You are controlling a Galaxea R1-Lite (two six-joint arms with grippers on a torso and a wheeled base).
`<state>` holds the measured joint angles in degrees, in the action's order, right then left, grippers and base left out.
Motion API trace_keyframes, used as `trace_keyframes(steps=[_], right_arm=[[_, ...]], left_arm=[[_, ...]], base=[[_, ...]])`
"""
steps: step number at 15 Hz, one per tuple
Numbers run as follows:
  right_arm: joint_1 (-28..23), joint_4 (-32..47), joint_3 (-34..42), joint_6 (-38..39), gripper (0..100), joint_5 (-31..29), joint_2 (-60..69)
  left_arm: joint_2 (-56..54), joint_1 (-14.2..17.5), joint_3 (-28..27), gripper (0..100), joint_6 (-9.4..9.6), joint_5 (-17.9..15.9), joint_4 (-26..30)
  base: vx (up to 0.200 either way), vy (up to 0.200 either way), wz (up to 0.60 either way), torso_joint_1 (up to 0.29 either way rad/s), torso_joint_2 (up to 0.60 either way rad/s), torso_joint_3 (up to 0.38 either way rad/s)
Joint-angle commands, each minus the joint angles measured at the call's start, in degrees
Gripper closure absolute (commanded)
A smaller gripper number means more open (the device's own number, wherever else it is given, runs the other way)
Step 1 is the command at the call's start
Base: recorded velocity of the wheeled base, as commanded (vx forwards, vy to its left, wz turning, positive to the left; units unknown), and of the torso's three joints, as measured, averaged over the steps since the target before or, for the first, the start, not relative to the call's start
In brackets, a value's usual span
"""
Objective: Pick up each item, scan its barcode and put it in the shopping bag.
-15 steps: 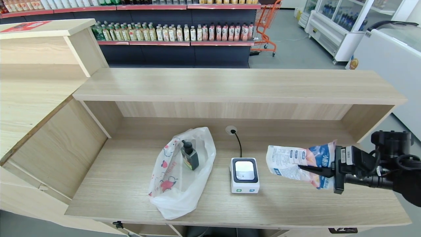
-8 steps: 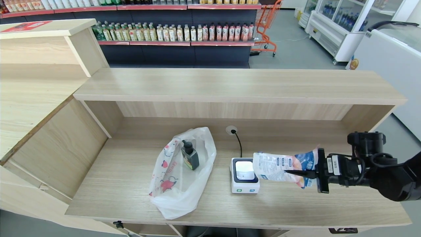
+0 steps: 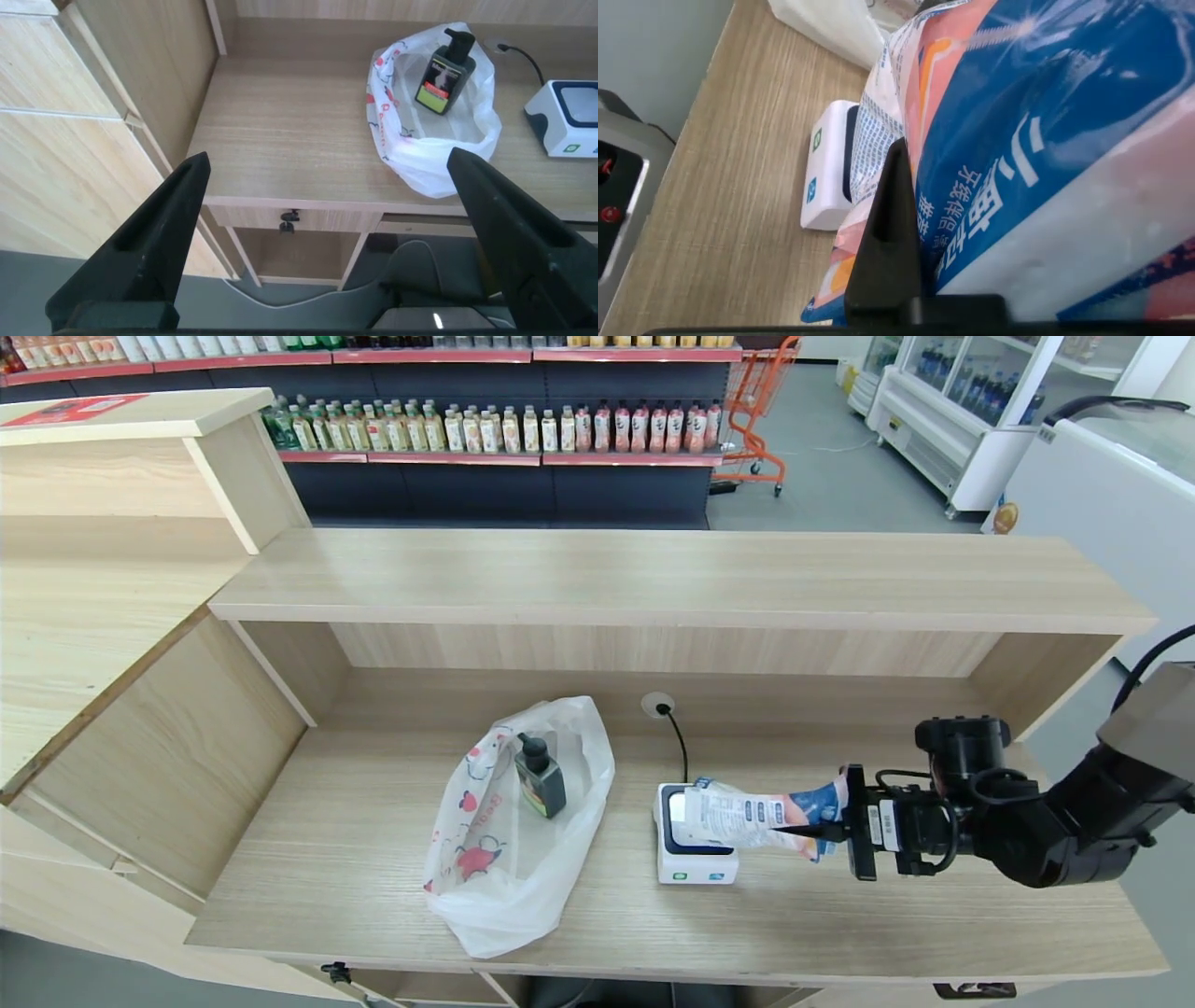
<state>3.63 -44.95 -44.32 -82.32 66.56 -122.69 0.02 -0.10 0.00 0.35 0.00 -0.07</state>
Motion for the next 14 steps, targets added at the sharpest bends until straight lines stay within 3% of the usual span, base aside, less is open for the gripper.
trace_keyframes(steps=[1, 9, 14], right_arm=[[1.29, -0.05, -1.55, 0.06, 100, -0.03, -2.12], [3.75, -0.23, -11.4, -0.56, 100, -0.55, -8.1], [4.01, -1.02, -13.51, -0.56, 100, -1.17, -9.68]], left_arm=[[0.06, 0.01, 0.0, 0, 0.0, 0.0, -0.01], [-0.02, 0.01, 0.0, 0, 0.0, 0.0, -0.01], [0.06, 0.01, 0.0, 0, 0.0, 0.0, -0.01]], base=[[0.0, 0.0, 0.0, 0.0, 0.0, 0.0], [0.0, 0.0, 0.0, 0.0, 0.0, 0.0], [0.0, 0.0, 0.0, 0.0, 0.0, 0.0]])
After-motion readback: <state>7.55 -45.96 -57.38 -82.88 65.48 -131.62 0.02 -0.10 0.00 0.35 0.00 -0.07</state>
